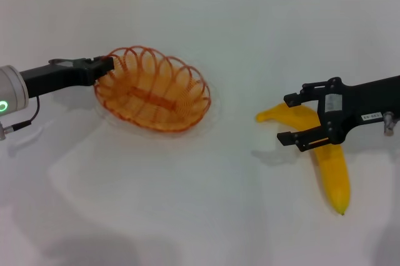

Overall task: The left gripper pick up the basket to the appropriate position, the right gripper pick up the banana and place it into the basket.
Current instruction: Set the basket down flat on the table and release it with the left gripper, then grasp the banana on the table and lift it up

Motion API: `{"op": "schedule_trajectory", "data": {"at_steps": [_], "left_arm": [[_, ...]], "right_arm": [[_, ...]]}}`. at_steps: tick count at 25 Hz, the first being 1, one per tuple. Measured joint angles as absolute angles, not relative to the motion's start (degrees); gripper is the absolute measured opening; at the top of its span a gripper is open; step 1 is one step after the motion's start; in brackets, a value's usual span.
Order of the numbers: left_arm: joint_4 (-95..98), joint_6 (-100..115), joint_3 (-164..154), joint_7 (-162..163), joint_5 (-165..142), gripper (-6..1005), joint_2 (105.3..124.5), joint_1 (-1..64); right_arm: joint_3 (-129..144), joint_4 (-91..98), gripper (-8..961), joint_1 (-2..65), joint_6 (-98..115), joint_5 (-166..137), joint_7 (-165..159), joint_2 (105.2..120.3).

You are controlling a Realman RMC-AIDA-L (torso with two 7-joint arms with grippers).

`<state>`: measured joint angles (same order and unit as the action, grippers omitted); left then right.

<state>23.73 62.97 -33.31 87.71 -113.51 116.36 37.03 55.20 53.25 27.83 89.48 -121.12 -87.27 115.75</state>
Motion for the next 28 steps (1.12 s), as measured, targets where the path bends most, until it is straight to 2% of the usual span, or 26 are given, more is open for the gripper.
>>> {"op": "schedule_trajectory", "data": {"at_steps": [14, 20, 28], "left_arm": [[23.7, 63.1, -33.5, 87.6, -113.8, 237, 116.36, 37.2], [24.3, 63.2, -33.6, 84.5, -113.9, 467, 116.42, 36.8], [25.9, 63.3, -33.2, 76.2, -110.4, 514, 116.81, 36.6]], "right_arm": [[55.2, 52.9, 863, 27.9, 89.5, -121.4, -87.3, 115.75], [55.2, 52.9, 863, 27.6, 89.4, -121.5, -87.3, 115.75], [55.2, 52.9, 862, 27.6, 89.4, -121.6, -87.3, 115.75]]}}
